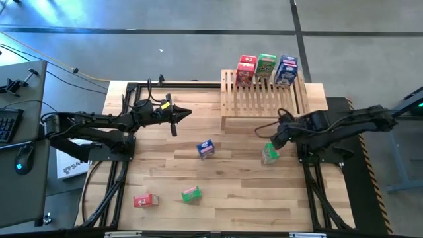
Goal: Stack cereal on shelf
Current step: Put the right green cereal box on the shelf aligned with other green cereal box
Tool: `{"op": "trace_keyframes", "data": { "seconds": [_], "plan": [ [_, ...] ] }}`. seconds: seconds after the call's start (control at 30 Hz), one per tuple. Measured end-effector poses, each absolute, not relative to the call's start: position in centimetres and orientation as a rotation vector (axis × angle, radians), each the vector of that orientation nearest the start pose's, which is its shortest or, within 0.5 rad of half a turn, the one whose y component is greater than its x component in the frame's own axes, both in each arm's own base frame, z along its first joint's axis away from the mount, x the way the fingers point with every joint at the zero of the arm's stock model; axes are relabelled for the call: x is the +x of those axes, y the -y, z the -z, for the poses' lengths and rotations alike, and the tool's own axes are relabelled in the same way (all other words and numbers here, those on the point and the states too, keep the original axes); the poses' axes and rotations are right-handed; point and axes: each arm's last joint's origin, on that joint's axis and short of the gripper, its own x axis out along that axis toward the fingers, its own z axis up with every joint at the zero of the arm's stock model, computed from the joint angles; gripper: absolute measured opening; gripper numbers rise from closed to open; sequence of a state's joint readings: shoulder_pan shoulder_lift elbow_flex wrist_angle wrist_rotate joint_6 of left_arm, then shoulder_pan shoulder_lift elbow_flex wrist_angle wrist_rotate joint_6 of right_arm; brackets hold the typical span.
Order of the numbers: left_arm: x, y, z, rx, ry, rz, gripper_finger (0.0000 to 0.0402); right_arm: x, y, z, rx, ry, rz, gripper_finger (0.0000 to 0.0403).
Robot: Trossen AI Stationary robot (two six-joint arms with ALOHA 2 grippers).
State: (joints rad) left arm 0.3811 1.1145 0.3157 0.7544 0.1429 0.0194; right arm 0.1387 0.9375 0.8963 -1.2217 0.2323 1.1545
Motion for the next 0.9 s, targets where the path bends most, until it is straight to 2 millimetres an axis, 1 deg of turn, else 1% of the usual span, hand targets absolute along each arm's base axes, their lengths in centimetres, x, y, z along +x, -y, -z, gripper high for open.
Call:
{"op": "trace_keyframes", "data": {
  "seconds": [0.13, 0.3, 0.57, 0.67, 0.77, 0.9],
  "plan": [
    [20.1, -7.4, -20.2, -0.004, -0.044, -0.222, 0.0016, 14.6, -1.8, -27.0, 0.737, -1.061, 0.759, 0.0271],
    [20.2, -7.1, -20.2, 0.009, -0.045, -0.205, 0.0016, 14.9, -2.0, -27.0, 0.733, -1.068, 0.744, 0.0271],
    [20.2, -7.1, -20.2, 0.019, -0.046, -0.205, 0.0016, 15.9, -2.0, -29.5, 0.679, -1.005, 0.692, 0.0271],
    [20.2, -7.1, -20.3, 0.019, -0.046, -0.204, 0.0016, 16.4, -2.1, -30.2, 0.697, -1.002, 0.680, 0.0271],
    [20.2, -7.1, -20.3, 0.021, -0.046, -0.205, 0.0016, 16.8, -2.1, -30.7, 0.761, -1.055, 0.718, 0.0271],
    [20.2, -7.1, -20.3, 0.044, -0.049, -0.204, 0.0016, 17.6, -2.3, -30.9, 0.773, -1.220, 0.731, 0.0271]
  ]
}}
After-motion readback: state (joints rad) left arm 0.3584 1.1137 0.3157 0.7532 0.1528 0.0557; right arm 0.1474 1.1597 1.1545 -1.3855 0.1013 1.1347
